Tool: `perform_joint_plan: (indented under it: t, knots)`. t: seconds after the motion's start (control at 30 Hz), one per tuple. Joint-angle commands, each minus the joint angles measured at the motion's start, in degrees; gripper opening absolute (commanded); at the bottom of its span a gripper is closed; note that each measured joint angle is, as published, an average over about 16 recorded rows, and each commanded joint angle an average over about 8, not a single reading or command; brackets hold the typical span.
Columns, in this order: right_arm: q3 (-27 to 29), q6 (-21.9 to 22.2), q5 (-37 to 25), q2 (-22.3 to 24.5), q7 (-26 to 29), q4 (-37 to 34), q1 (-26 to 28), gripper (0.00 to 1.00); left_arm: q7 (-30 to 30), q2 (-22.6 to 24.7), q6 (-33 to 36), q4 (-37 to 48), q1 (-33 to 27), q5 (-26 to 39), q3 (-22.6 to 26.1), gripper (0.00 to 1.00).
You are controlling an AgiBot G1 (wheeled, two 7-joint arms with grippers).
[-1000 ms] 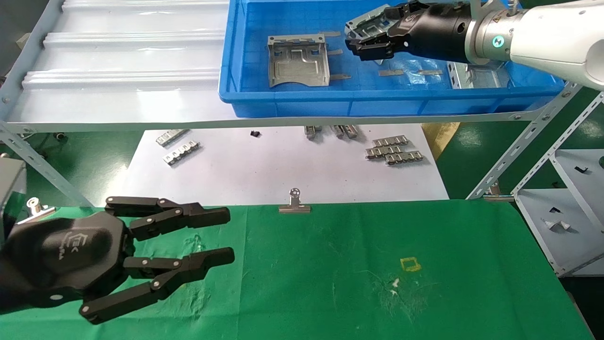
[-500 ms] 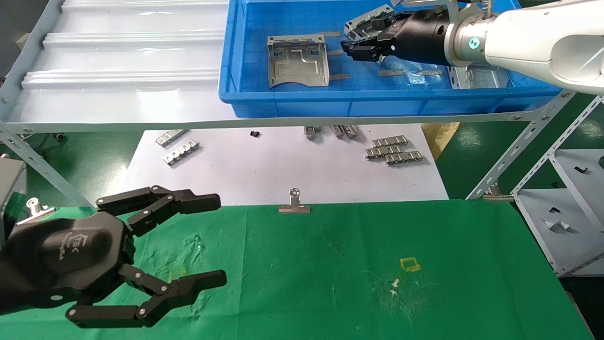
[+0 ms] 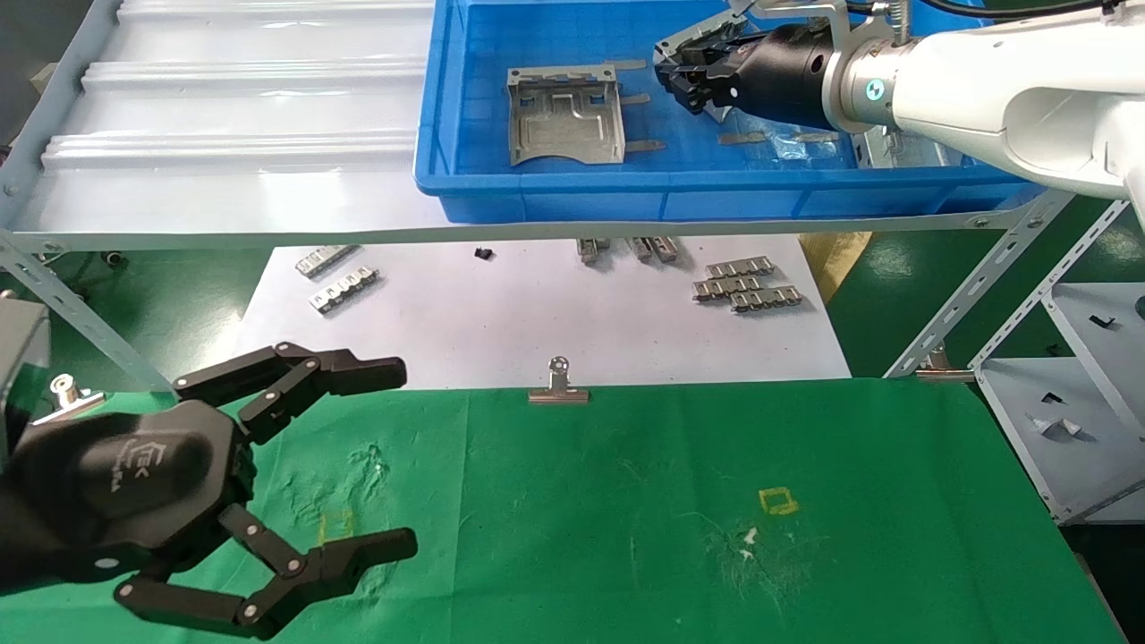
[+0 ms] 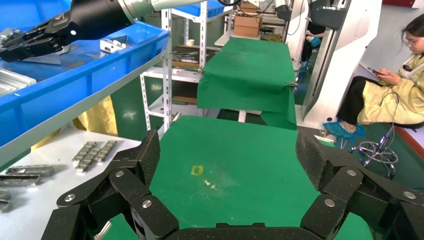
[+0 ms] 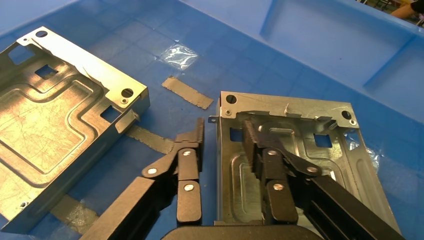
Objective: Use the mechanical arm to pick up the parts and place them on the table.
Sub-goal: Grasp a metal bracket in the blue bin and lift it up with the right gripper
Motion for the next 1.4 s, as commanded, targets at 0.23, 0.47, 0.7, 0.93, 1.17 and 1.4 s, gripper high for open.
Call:
perform_joint_plan:
  t: [0.23,0.47,0.7,0.93,1.17,1.4]
  knots:
    - [-1.01,0.35,-0.84,0.16,0.91,0.42,-0.13,0.00,0.00,0.00,0.00,0.00,0.00,0.00,0.00,1.00]
    - [-1.18,-0.06,-0.65,0.32,0.66,0.72,0.10,0.00,0.00,0.00,0.00,0.00,0.00,0.00,0.00,1.00]
    - [0.13,-3.38,1.63,1.46,-1.84,2.41,1.67,0.00,0.00,0.00,0.00,0.00,0.00,0.00,0.01,1.00]
    - [1.24,-14.36,3.74,4.42,-6.51,4.07,4.40,0.00,0.00,0.00,0.00,0.00,0.00,-0.01,0.01,1.00]
    - [0.42,-31.38,3.54,9.22,-11.19,6.41,7.18,0.00,0.01,0.00,0.00,0.00,0.00,-0.01,0.01,1.00]
    - [-0.35,-46.46,3.91,15.07,-12.49,10.02,8.39,0.00,0.01,-0.01,-0.01,0.00,0.00,-0.01,0.01,1.00]
